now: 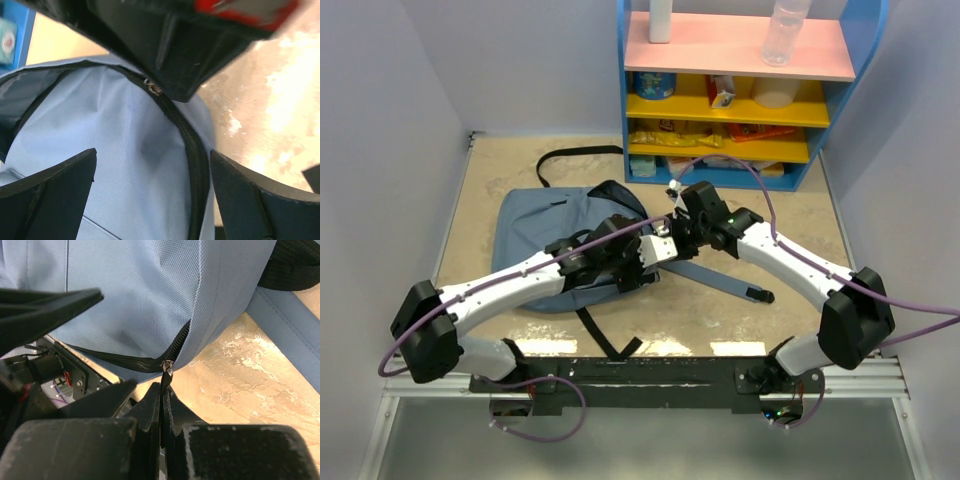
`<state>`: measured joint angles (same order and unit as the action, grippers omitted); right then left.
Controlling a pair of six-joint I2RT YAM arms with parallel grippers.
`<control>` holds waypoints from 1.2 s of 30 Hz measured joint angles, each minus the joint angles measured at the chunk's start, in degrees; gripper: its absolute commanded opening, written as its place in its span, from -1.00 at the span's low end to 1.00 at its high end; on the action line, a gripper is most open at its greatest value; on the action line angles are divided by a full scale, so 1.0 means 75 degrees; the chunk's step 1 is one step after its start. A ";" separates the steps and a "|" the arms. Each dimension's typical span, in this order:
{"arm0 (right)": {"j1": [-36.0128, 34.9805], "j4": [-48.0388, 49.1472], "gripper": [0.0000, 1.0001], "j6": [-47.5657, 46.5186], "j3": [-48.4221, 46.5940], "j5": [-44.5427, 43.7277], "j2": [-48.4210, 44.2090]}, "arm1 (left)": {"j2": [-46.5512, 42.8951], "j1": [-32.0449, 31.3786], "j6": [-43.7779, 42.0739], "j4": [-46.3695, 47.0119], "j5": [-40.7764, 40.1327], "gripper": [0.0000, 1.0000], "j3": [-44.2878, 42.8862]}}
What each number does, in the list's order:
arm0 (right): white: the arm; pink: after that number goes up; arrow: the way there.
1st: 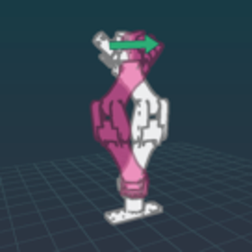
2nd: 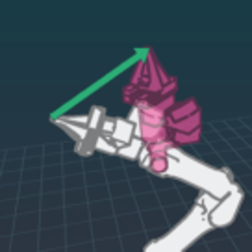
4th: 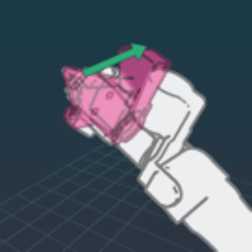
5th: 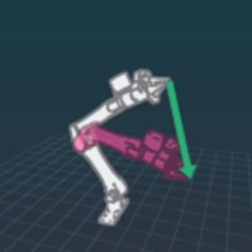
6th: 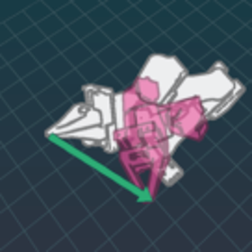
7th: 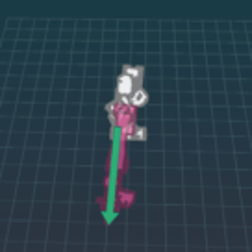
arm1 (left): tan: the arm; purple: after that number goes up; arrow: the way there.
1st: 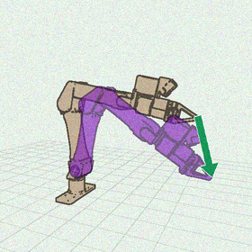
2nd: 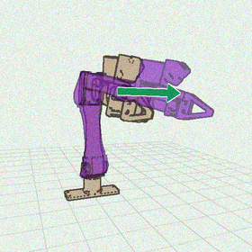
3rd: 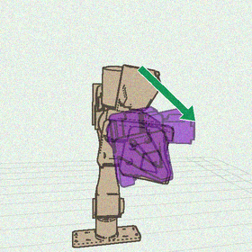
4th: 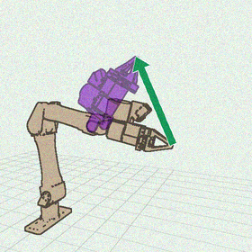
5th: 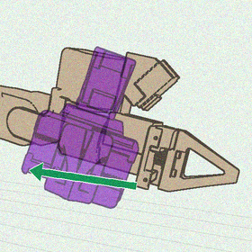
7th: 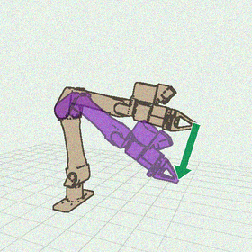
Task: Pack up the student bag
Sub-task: Zip the student bag at the center of the board.
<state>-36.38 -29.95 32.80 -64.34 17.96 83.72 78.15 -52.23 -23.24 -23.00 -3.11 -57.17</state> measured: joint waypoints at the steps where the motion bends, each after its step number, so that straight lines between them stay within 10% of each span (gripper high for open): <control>1: 0.0000 -0.0003 -1.00 -0.0003 -0.0020 0.0000 0.0000 | -0.0073 0.0017 -0.0047 -0.0108 0.0169 1.00 -0.0073; 15: 0.0000 0.0000 -1.00 -0.0038 -0.0090 0.0012 0.0029 | -0.0405 0.0781 -0.0189 -0.0895 0.2110 1.00 -0.0545; 30: 0.0000 0.0032 -1.00 -0.0035 -0.0090 0.0143 0.0044 | 0.0192 0.0236 0.0050 -0.0029 0.0207 0.96 -0.0195; 34: 0.0000 0.0041 -1.00 -0.0035 -0.0090 0.0143 0.0044 | 0.0254 0.0207 0.0102 0.0038 0.0119 0.11 -0.0154; 36: 0.0000 0.0047 -1.00 -0.0038 -0.0090 0.0143 0.0044 | 0.0303 0.0201 0.0178 0.0023 0.0213 -0.62 -0.0143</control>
<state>-36.38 -29.61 32.51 -65.01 19.03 84.05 80.42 -50.72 -21.91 -22.83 -1.52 -58.24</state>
